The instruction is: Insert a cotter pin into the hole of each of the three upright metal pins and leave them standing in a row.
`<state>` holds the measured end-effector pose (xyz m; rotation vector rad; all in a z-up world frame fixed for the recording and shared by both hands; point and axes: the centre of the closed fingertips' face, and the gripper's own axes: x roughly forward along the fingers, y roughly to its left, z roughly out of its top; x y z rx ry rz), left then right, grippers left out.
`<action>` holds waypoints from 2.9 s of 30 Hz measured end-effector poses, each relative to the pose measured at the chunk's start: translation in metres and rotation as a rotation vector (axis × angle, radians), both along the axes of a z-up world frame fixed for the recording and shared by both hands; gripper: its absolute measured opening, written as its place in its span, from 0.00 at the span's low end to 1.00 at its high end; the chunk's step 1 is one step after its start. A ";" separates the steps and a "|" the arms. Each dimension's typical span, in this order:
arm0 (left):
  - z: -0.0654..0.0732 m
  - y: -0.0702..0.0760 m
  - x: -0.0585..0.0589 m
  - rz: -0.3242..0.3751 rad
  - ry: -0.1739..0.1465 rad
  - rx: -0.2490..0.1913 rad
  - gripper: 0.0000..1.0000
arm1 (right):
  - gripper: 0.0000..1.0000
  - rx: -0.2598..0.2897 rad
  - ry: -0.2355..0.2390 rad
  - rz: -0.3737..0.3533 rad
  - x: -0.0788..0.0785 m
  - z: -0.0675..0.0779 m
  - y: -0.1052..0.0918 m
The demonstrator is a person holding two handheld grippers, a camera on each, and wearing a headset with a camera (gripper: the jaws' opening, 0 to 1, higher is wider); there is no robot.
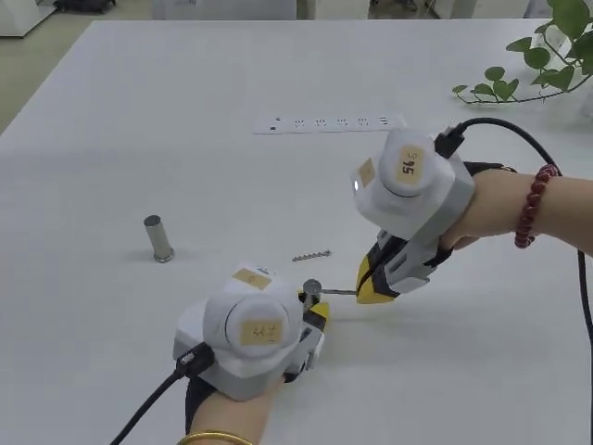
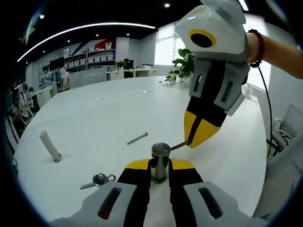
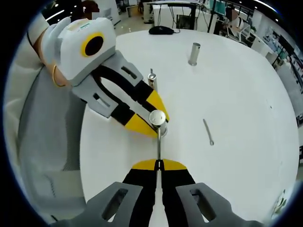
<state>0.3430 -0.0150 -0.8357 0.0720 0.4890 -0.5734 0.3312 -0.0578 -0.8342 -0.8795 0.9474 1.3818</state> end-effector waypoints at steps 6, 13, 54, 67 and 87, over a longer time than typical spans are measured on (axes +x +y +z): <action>-0.002 0.000 0.000 -0.003 -0.002 0.012 0.12 | 0.04 0.000 -0.004 0.010 -0.001 0.003 0.001; -0.003 0.000 -0.001 -0.001 -0.001 0.015 0.12 | 0.04 -0.005 -0.018 0.030 -0.002 0.006 0.005; -0.007 -0.001 0.000 -0.001 -0.005 0.029 0.11 | 0.04 -0.016 -0.042 0.077 0.002 0.007 0.034; -0.007 -0.001 0.001 0.005 -0.006 0.030 0.11 | 0.06 0.040 -0.031 0.042 -0.001 0.014 0.041; -0.006 -0.001 0.000 0.019 -0.005 0.032 0.11 | 0.03 0.037 -0.042 0.013 -0.005 0.015 0.029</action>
